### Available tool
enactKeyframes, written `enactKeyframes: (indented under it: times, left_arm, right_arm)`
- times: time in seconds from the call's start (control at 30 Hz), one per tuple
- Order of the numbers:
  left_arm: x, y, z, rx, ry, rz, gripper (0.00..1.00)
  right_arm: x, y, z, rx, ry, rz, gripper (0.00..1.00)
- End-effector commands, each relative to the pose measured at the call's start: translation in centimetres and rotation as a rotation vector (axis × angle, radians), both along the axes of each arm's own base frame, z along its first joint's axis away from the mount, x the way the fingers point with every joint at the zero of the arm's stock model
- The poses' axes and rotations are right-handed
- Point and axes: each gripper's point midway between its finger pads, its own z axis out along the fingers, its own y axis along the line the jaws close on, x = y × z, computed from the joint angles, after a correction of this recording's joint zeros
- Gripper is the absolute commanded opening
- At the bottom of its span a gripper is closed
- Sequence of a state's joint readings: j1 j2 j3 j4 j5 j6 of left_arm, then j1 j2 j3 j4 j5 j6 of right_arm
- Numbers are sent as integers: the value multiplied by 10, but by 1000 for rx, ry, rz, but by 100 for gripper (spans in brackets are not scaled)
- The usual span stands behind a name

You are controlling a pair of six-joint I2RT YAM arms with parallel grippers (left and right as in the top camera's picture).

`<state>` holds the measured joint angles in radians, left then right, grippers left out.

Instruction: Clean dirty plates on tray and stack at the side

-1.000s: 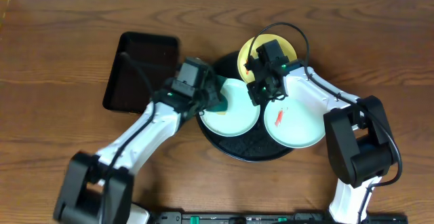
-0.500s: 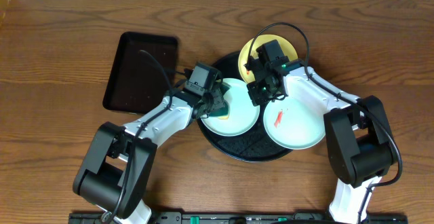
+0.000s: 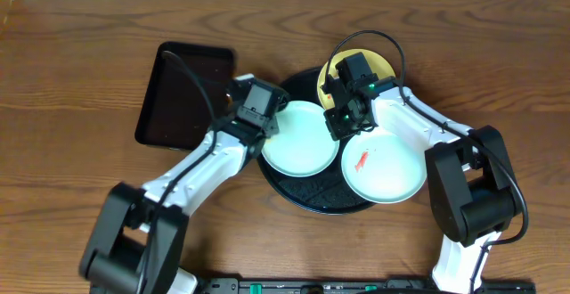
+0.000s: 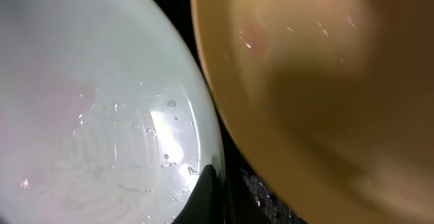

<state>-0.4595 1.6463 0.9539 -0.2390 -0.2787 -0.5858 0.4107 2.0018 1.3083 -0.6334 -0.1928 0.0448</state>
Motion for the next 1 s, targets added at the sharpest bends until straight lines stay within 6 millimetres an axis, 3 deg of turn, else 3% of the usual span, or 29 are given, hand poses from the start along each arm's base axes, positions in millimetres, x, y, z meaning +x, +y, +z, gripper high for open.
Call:
enactKeyframes:
  times: [0.0, 0.13, 0.3, 0.4, 0.57, 0.73, 0.83, 0.97]
  left_arm:
    - [6, 27, 37, 83, -115, 65, 8]
    - [2, 5, 48, -41, -112, -12, 8]
    - [-17, -54, 40, -333, 15, -186, 8]
    - [-27, -71, 33, -437, 87, -210, 8]
    - [-31, -74, 1, -421, 167, -192, 8]
    - [-36, -70, -48, -379, 275, -163, 7]
    - [-33, -60, -62, -323, 282, -128, 7]
    - [-24, -34, -64, -192, 229, -52, 8]
  right_arm:
    - [1, -13, -7, -69, -2, -14, 1]
    - [1, -13, -7, -68, -2, -14, 1]
    - [2, -12, -7, -67, -6, -14, 1]
    - [3, -12, -7, -66, -8, -14, 1]
    - [3, -12, -7, -63, -8, -14, 1]
    - [3, -11, -7, -62, -8, -13, 1]
    - [3, -12, -7, -62, -8, -13, 1]
    - [3, -12, -7, -63, -7, -14, 1]
